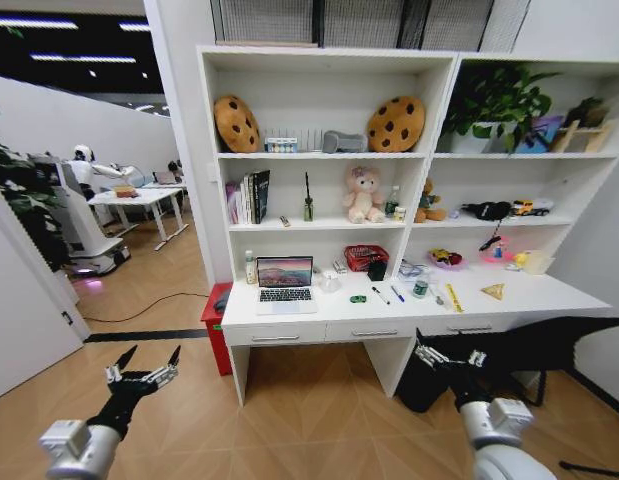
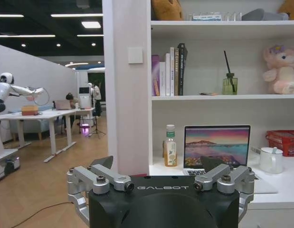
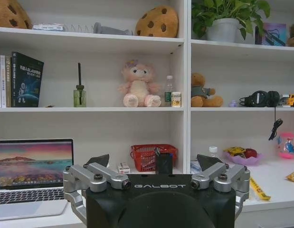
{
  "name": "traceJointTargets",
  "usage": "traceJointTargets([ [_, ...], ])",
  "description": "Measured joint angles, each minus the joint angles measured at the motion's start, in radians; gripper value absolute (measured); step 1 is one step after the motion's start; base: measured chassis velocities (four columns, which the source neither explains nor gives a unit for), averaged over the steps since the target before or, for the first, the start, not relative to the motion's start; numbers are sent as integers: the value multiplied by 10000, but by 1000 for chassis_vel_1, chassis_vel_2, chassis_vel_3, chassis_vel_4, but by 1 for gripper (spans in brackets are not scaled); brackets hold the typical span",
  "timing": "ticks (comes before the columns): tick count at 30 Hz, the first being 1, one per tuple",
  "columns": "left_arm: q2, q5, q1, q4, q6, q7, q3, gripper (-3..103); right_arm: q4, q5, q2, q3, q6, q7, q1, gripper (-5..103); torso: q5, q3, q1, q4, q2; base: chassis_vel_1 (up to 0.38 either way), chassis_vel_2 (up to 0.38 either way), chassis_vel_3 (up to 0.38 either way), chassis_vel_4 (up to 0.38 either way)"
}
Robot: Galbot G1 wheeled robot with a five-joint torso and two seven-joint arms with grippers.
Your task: Organize the objects on the table.
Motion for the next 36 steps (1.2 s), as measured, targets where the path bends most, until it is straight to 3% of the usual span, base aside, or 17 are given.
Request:
traceJointTargets([
  [9,-291,21,197,-473,114,-755,-148,100,-172,-549,247,49,545,-30,-142,100,0,0,0,1,0,0,0,0,0],
  [17,-430,17,218,-526,206,-502,-137,100,-283,-830,524,-30,796,-114,-168,100,0,77,60,1,148,0,0,0,0],
  [27,-472,54,202,-526,113,-614,-154,100,-448,-969,585,-1,1107,-180,-129,100,0,448,391,1,845,0,0,0,0],
  [36,-655,398,298,-478,-46,-455,-79,100,-484,-742,545,70,739,-283,-112,100,0,505,442,0,947,0,0,0,0],
])
